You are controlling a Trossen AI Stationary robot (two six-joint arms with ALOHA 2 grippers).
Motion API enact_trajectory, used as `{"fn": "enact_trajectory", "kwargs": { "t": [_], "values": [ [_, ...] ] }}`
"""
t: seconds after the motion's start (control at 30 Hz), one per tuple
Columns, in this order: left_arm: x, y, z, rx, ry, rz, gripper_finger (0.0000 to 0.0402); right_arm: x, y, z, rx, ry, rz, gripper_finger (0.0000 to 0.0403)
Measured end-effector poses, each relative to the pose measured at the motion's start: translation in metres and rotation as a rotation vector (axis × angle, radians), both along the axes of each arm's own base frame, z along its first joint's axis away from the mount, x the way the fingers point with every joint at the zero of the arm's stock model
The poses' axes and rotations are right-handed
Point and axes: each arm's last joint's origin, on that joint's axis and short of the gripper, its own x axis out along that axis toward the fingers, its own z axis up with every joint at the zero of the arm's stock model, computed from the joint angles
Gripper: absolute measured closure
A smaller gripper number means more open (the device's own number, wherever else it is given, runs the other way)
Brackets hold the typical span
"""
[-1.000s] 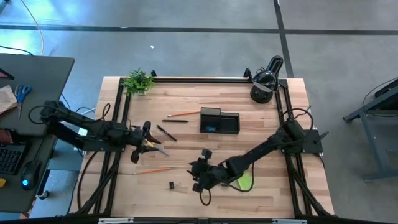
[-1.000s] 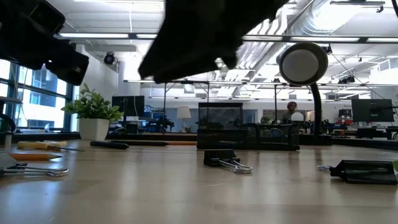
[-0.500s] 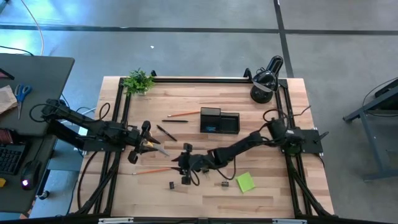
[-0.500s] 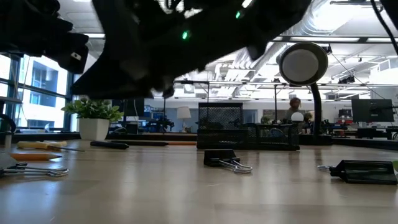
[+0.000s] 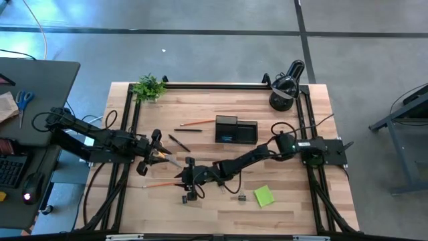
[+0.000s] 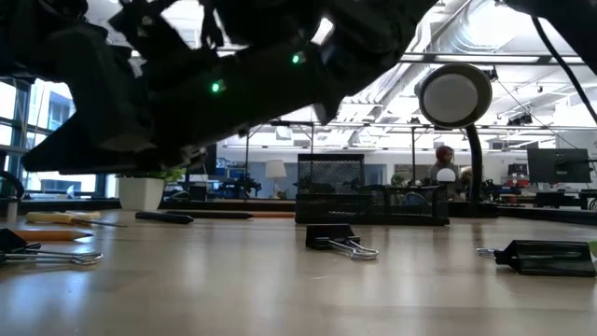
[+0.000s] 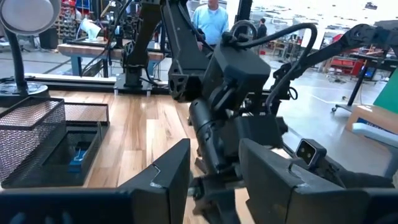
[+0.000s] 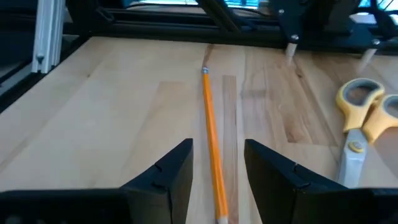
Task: Pick and place office supplies into organizer
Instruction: Put the orange pencil into the desk organizer
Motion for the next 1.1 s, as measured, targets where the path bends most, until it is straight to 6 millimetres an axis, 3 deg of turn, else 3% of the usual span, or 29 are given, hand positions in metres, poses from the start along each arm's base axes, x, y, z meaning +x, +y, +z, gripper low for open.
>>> {"fn": "enact_trajectory", "kwargs": {
  "t": [0.83, 1.1],
  "values": [
    [0.000, 0.000, -0.002, 0.003, 0.018, -0.001, 0.0273, 0.000, -0.001, -0.013, 0.001, 0.080, 0.011, 0.0265],
    [0.000, 0.000, -0.002, 0.002, 0.023, -0.001, 0.0273, 0.001, -0.002, -0.037, 0.032, 0.083, -0.008, 0.0265]
  ]
}}
